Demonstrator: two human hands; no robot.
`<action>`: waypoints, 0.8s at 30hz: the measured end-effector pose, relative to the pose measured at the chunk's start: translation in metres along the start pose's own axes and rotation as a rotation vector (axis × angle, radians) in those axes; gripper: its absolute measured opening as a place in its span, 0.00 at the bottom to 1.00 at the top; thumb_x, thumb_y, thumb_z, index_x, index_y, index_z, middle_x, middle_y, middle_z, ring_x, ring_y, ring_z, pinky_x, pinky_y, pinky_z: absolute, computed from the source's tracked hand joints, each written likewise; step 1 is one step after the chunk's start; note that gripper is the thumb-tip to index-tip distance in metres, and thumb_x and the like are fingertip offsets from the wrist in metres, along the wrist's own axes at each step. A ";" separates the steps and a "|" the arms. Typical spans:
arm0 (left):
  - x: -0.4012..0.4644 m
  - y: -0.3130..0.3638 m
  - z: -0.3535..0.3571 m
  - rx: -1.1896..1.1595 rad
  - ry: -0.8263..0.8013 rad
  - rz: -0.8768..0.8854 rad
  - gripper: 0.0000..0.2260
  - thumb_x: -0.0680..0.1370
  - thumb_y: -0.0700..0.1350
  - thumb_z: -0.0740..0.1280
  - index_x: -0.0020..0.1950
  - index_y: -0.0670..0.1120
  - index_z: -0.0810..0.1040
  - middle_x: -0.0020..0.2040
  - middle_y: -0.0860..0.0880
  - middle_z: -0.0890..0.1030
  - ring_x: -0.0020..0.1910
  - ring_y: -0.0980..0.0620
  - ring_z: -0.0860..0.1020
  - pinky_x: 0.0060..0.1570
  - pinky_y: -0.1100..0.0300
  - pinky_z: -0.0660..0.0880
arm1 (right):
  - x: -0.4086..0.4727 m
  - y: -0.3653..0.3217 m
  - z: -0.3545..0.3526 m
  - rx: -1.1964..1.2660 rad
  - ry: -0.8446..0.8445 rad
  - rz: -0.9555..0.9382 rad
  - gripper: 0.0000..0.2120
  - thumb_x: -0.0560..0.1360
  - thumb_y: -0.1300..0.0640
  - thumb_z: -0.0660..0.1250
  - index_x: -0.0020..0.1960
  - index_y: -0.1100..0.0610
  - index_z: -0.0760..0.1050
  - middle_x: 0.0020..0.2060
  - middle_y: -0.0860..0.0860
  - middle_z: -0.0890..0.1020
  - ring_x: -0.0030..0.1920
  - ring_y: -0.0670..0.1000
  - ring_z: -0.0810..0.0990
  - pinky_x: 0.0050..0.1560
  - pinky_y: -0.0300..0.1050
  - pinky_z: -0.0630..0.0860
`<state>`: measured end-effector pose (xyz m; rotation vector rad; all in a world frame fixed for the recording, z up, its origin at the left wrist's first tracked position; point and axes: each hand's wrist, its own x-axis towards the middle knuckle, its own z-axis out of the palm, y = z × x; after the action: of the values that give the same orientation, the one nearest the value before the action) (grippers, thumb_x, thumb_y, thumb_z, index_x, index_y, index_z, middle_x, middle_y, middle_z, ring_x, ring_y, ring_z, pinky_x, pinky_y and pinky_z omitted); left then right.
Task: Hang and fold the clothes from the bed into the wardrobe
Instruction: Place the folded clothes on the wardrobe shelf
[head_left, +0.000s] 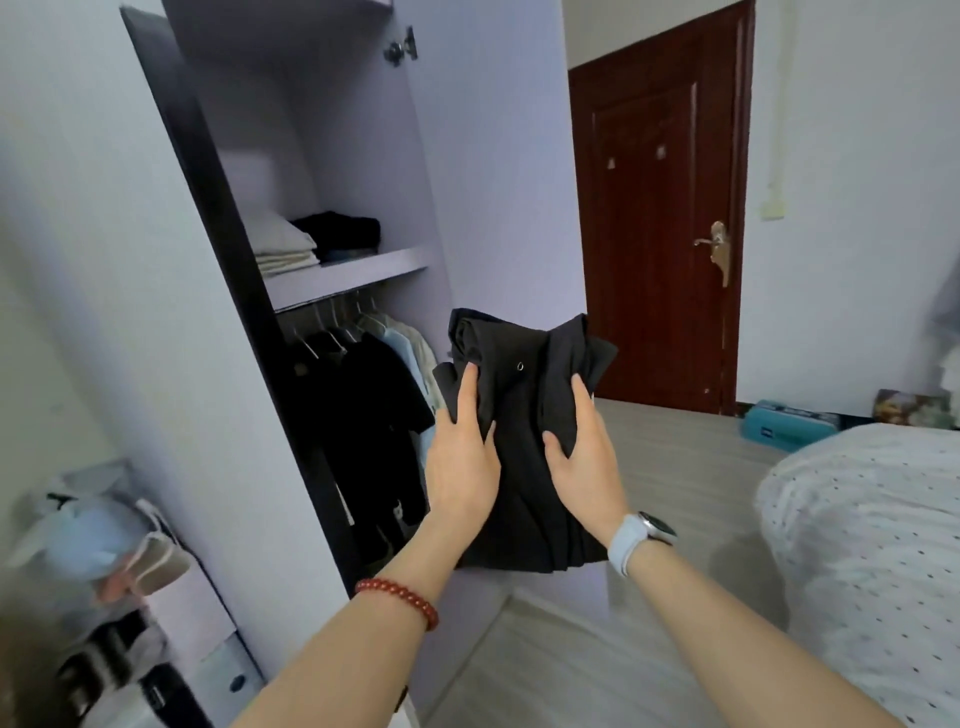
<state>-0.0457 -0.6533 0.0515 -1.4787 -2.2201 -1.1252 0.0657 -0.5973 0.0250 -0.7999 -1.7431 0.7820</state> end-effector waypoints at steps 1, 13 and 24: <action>0.019 -0.004 0.005 0.001 0.024 -0.006 0.29 0.81 0.47 0.59 0.76 0.57 0.47 0.60 0.41 0.71 0.32 0.56 0.68 0.28 0.66 0.64 | 0.020 0.003 0.009 -0.006 0.009 -0.018 0.31 0.79 0.60 0.60 0.76 0.50 0.48 0.70 0.53 0.65 0.64 0.52 0.67 0.60 0.39 0.65; 0.264 -0.049 0.095 -0.115 0.248 -0.070 0.28 0.81 0.46 0.58 0.76 0.56 0.47 0.61 0.42 0.71 0.51 0.45 0.76 0.42 0.62 0.66 | 0.300 0.071 0.092 -0.002 -0.095 -0.274 0.32 0.79 0.58 0.59 0.76 0.45 0.46 0.67 0.53 0.67 0.64 0.57 0.70 0.63 0.47 0.67; 0.499 -0.107 0.088 -0.007 0.550 0.018 0.28 0.80 0.45 0.60 0.76 0.55 0.50 0.59 0.41 0.73 0.53 0.44 0.76 0.48 0.58 0.70 | 0.538 0.041 0.203 0.167 -0.135 -0.514 0.32 0.79 0.59 0.60 0.76 0.50 0.48 0.68 0.54 0.66 0.64 0.55 0.69 0.59 0.37 0.63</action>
<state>-0.3478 -0.2735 0.2313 -1.0228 -1.8158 -1.3366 -0.2613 -0.1637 0.2184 -0.1706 -1.8629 0.6261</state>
